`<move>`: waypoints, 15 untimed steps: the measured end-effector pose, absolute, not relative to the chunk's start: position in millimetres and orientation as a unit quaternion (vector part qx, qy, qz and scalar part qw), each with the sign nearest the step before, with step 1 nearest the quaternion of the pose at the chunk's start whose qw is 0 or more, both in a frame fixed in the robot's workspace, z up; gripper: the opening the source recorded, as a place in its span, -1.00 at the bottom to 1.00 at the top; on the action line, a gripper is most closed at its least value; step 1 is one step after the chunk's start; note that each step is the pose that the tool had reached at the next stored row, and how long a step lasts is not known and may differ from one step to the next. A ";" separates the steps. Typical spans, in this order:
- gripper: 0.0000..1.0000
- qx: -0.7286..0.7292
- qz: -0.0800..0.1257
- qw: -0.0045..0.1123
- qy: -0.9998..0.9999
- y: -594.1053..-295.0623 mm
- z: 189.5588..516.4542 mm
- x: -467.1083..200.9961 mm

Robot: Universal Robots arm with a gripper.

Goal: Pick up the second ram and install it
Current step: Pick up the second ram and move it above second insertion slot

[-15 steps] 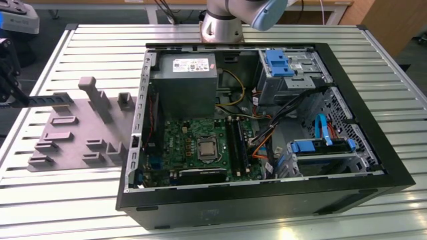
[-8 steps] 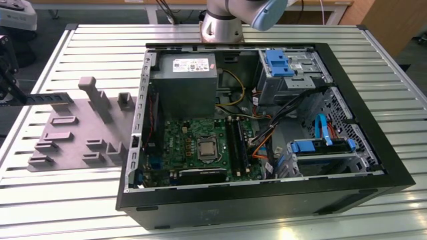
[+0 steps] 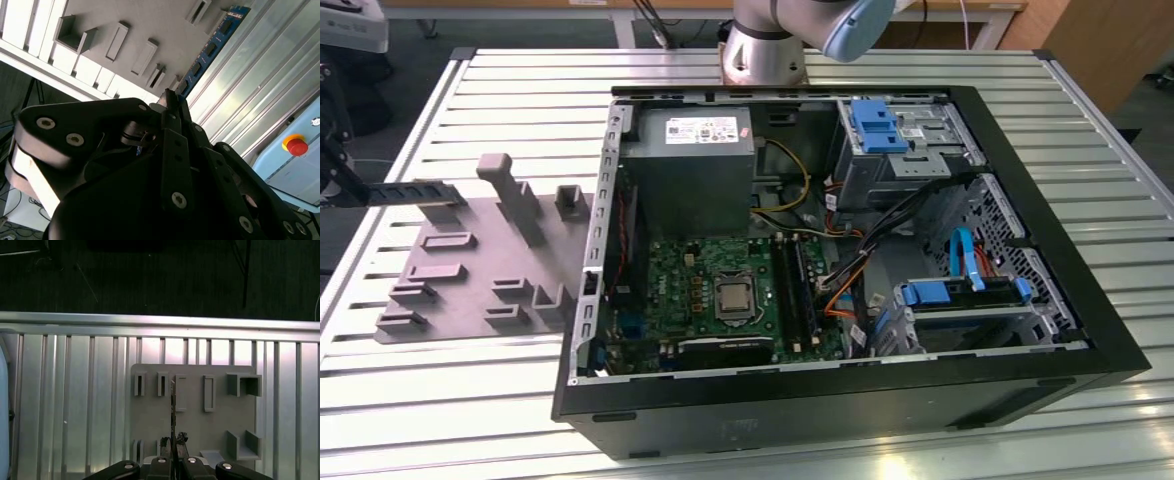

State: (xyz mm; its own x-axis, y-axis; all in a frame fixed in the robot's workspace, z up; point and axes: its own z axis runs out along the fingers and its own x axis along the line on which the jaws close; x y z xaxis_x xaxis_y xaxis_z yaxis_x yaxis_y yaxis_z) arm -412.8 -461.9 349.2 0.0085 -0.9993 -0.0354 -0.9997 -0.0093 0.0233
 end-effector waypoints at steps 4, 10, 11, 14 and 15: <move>-0.72 -0.710 0.021 0.004 0.704 -461.8 352.1 -412.9; -0.72 -0.710 0.021 0.004 0.704 -461.6 356.6 -412.9; -0.72 -0.710 0.021 0.004 0.704 -461.6 357.3 -413.0; -0.72 -0.710 0.021 0.004 0.704 -461.5 359.7 -413.0; -0.72 -0.710 0.021 0.004 0.704 -461.5 360.4 -413.0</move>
